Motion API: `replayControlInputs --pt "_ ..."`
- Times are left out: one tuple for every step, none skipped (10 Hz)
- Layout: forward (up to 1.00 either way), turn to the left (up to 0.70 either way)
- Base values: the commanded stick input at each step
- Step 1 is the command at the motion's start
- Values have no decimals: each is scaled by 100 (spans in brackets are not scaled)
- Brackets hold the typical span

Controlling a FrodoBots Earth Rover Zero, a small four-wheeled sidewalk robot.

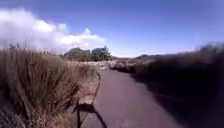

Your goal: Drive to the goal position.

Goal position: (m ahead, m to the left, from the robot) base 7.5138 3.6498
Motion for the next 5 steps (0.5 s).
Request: replayControlInputs --pt "70 1" --pt "70 1" --pt "70 1" --pt "70 0" --pt "70 0"
